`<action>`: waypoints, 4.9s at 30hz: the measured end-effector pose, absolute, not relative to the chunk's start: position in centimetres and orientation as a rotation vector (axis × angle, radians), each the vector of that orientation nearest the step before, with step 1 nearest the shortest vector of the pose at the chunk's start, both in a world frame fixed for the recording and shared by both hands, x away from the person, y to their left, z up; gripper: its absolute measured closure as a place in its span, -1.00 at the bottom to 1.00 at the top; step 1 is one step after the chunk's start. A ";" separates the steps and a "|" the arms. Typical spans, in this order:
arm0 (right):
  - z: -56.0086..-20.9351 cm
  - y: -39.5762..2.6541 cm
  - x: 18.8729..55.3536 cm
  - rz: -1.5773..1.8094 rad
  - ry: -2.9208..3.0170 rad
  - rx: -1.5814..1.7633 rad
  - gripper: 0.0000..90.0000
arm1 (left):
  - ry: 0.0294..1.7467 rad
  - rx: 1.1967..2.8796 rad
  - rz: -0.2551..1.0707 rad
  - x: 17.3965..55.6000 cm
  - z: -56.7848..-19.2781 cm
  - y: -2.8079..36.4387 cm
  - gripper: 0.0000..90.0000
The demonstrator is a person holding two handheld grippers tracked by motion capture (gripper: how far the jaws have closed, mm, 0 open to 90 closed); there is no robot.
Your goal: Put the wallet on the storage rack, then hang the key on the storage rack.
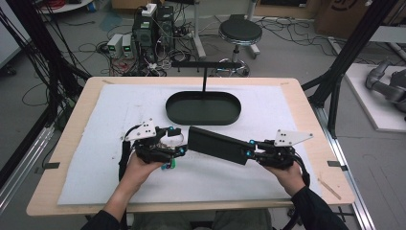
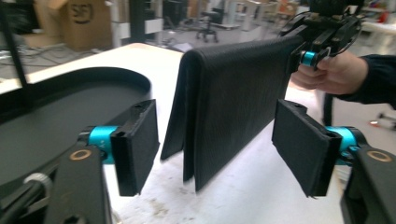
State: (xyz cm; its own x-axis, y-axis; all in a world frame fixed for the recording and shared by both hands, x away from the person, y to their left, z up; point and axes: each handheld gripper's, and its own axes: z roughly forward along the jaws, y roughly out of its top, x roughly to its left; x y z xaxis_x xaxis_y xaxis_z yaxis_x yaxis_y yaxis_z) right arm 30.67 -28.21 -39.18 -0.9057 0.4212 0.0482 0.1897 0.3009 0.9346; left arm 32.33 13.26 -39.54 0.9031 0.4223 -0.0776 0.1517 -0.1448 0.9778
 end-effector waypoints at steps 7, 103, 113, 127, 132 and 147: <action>-38.4 -28.5 31.6 1.603 2.287 0.619 0.70 | 0.477 1.717 0.366 30.7 -38.7 14.4 -0.37; -39.8 -22.4 47.8 1.305 2.211 0.838 0.01 | 0.547 1.722 0.448 27.4 -40.8 16.9 -0.39; -37.4 -25.3 44.4 1.376 2.170 0.837 -0.22 | 0.563 1.736 0.472 28.0 -40.8 17.4 -0.39; -37.4 -29.5 36.6 1.413 2.116 0.812 -0.35 | 0.626 1.745 0.530 29.5 -41.0 18.3 -0.39; -38.4 -30.5 34.4 1.379 2.074 0.830 -0.38 | 0.643 1.758 0.596 29.8 -40.9 18.8 -0.39; -39.3 -33.5 32.6 1.364 1.949 0.971 -0.42 | 0.701 1.744 0.629 30.4 -41.1 19.4 -0.39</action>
